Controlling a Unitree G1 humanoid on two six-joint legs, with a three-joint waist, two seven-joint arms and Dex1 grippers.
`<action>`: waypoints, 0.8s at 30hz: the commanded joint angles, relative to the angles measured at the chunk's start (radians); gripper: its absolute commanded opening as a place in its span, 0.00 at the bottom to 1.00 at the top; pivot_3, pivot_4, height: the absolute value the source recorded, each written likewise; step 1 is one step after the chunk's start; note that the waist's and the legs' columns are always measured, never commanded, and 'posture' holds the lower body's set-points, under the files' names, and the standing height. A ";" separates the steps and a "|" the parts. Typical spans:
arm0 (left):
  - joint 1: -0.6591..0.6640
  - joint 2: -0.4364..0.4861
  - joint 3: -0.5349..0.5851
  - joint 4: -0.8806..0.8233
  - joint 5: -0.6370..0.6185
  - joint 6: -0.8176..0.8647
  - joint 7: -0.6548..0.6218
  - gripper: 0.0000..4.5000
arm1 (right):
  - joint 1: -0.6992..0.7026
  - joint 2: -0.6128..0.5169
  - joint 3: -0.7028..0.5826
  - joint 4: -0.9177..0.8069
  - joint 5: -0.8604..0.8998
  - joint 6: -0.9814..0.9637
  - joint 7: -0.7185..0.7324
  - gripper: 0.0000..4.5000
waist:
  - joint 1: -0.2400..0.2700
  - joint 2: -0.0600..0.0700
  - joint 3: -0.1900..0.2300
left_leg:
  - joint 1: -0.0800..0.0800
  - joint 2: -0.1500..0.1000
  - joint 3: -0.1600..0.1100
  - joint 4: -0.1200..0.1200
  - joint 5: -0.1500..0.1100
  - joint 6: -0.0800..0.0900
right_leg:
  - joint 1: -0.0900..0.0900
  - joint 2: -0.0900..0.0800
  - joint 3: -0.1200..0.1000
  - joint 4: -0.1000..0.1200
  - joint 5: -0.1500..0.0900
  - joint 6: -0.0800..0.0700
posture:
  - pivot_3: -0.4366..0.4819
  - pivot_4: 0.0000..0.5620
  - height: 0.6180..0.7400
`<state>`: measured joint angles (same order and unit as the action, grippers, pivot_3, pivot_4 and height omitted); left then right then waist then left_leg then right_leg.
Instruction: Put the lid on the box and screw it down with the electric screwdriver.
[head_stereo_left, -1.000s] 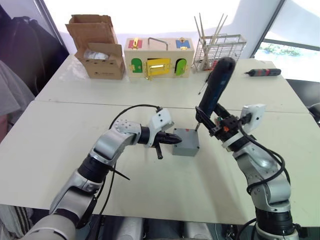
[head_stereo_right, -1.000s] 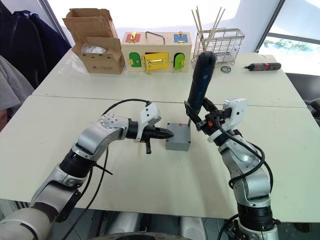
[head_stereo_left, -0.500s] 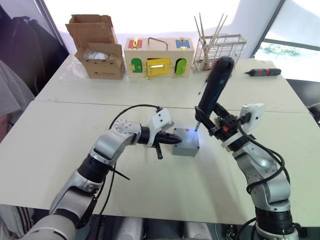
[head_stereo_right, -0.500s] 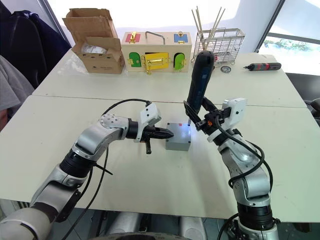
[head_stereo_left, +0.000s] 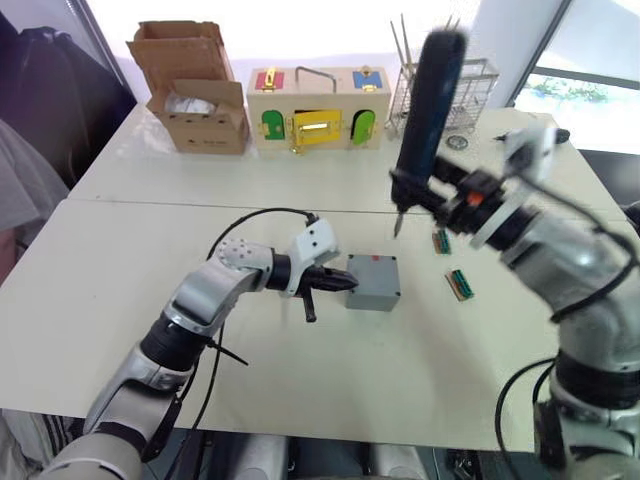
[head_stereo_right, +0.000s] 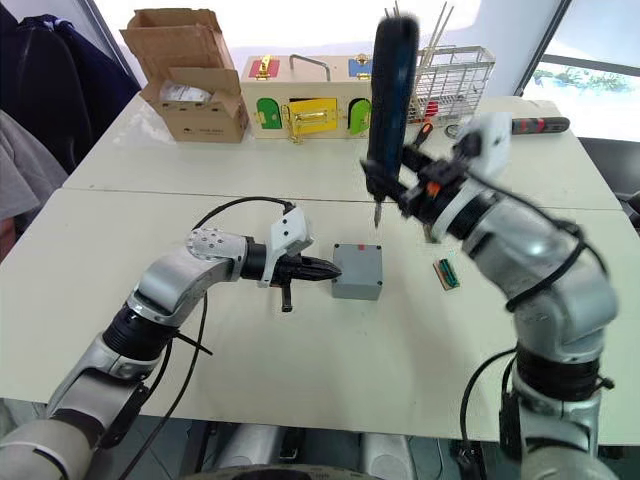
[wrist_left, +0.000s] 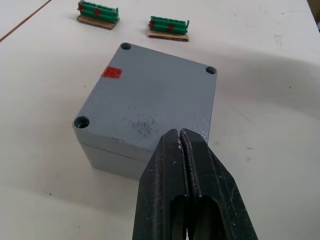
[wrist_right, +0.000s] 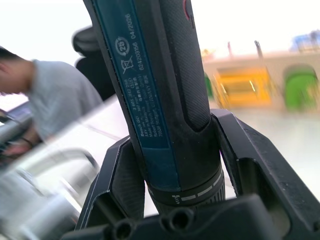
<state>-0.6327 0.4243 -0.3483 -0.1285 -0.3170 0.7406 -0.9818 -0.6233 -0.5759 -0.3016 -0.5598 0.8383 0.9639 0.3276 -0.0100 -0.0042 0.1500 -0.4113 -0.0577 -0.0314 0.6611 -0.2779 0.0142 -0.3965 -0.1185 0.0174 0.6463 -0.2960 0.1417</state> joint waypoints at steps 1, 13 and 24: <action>-0.056 -0.016 0.084 -0.052 -0.065 0.025 0.010 0.00 | -0.093 -0.047 -0.096 0.069 0.063 0.122 -0.122 0.42 | 0.002 -0.001 0.000 | 0.000 0.000 0.000 0.000 0.000 0.000 | 0.000 0.000 0.000 0.000 0.000 0.000 | 0.48 0.27 0.99; 0.013 0.065 0.076 -0.289 -0.098 0.038 0.032 0.00 | -0.085 -0.660 0.079 0.543 -0.140 0.289 0.170 0.42 | 0.021 0.005 0.005 | -0.015 -0.001 0.004 0.003 0.003 -0.005 | -0.013 -0.002 0.001 0.000 0.000 0.000 | 0.48 0.27 0.99; 0.121 0.096 0.042 -0.435 -0.168 0.111 0.076 0.00 | 0.102 -0.725 0.316 0.770 -0.185 0.375 0.497 0.42 | -0.004 0.010 0.006 | -0.014 0.000 0.005 0.004 0.000 0.000 | -0.012 0.000 0.002 0.000 0.000 0.000 | 0.48 0.27 0.99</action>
<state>-0.5137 0.5130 -0.3020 -0.5161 -0.4677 0.8485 -0.9105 -0.4956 -1.2846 0.0407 0.2160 0.6553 1.3349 0.7948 -0.0140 0.0059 0.1557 -0.4249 -0.0575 -0.0263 0.6655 -0.2763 0.0125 -0.4087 -0.1189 0.0193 0.6462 -0.2958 0.1420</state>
